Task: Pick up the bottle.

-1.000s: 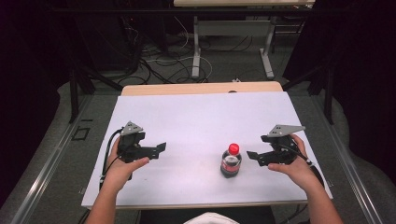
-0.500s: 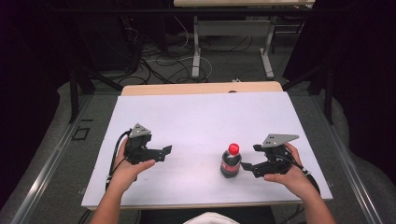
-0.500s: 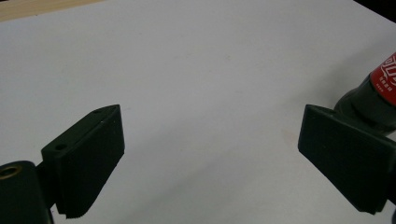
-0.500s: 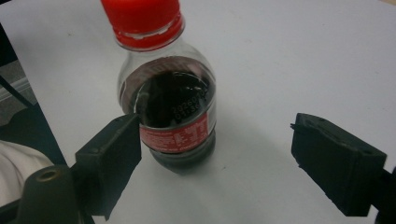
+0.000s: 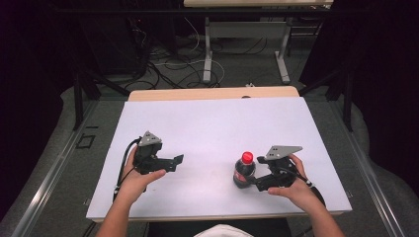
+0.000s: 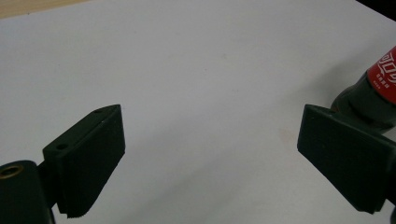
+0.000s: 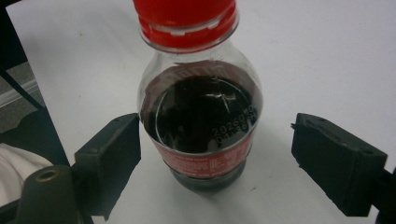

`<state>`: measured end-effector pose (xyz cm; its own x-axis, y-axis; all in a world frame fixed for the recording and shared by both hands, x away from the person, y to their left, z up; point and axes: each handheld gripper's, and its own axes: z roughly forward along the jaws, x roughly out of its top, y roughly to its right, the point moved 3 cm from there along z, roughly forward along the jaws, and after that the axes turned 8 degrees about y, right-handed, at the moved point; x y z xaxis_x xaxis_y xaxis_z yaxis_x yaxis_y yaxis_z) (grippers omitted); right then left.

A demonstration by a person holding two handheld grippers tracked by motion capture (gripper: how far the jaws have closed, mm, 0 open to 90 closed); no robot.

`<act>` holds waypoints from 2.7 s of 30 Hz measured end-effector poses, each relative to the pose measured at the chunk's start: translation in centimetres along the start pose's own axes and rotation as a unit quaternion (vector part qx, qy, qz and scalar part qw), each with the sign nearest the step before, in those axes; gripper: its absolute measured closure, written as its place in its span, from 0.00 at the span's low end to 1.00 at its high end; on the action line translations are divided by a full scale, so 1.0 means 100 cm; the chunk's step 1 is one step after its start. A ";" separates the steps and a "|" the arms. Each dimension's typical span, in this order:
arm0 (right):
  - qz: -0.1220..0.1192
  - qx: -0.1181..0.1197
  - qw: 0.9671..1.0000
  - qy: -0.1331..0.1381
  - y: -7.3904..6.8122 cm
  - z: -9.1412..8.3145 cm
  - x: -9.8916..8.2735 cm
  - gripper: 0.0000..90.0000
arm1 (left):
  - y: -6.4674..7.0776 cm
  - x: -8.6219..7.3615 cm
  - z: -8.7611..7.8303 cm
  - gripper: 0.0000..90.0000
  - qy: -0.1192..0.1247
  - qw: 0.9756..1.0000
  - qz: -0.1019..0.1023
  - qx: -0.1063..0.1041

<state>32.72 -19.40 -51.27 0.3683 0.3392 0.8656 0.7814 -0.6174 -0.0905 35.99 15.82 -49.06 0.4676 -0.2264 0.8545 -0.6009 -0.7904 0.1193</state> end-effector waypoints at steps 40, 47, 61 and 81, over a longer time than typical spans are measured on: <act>-0.011 0.003 1.000 0.005 -0.004 0.027 -0.010 0.30 | -0.005 -0.002 0.000 0.09 -0.007 1.000 -0.005 0.006; -0.019 -0.004 1.000 0.004 -0.006 0.026 -0.010 0.30 | -0.006 -0.002 0.000 0.09 -0.003 1.000 -0.012 0.006; -0.025 -0.020 0.999 0.004 -0.009 0.024 -0.003 0.32 | -0.006 -0.002 0.001 0.09 -0.004 1.000 -0.011 0.005; -0.045 -0.033 0.998 -0.001 -0.002 0.051 0.037 0.33 | -0.009 -0.001 -0.002 0.10 0.000 1.000 -0.017 0.009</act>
<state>36.46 -14.43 -50.54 0.2990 0.3959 0.8683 0.7766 -0.6297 0.0197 36.35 16.71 -49.18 0.4870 -0.1988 0.8505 -0.5727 -0.8079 0.1390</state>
